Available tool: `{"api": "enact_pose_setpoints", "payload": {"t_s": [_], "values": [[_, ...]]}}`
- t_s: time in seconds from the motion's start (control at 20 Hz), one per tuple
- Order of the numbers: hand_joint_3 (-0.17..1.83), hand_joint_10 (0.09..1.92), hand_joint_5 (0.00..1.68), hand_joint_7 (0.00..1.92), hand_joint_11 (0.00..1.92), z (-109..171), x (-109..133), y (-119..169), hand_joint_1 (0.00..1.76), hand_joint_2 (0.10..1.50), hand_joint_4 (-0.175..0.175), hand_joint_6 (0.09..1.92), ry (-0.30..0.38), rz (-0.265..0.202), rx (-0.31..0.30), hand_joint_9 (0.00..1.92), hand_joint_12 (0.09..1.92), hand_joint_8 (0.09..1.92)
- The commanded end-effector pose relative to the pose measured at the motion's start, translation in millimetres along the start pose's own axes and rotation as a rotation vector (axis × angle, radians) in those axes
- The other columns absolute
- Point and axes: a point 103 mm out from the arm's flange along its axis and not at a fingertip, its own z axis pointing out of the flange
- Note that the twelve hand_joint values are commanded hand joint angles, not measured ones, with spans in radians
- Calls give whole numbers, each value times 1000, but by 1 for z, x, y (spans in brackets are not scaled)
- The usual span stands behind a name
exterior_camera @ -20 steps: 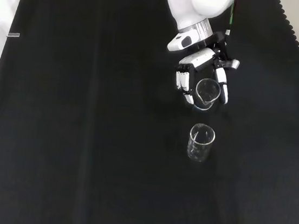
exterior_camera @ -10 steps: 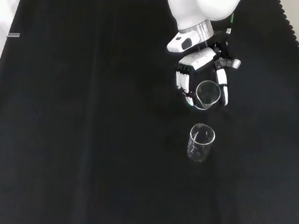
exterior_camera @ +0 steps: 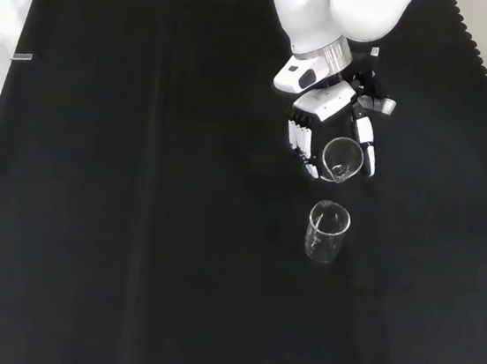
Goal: Pour the water from the handheld beaker into the one on the table.
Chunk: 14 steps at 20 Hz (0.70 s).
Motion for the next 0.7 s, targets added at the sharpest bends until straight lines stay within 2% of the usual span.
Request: {"api": "enact_pose_setpoints", "payload": {"t_s": [0.05,0.35,0.4,0.5,0.7], "values": [[507,87,1425,1540,1181,-1,9,4,1433,663,-175,282,-38,4,16,1516,764,258],[509,87,1426,1544,1182,-2,17,7,1433,662,-175,280,-84,16,41,1518,762,247],[518,87,1430,1547,1185,3,31,19,1433,656,-175,277,-115,29,67,1522,761,238],[530,87,1434,1552,1189,0,24,12,1434,648,-175,273,-164,65,116,1528,759,226],[543,87,1441,1566,1194,1,27,15,1435,639,-175,263,-222,105,146,1533,753,187]]}}
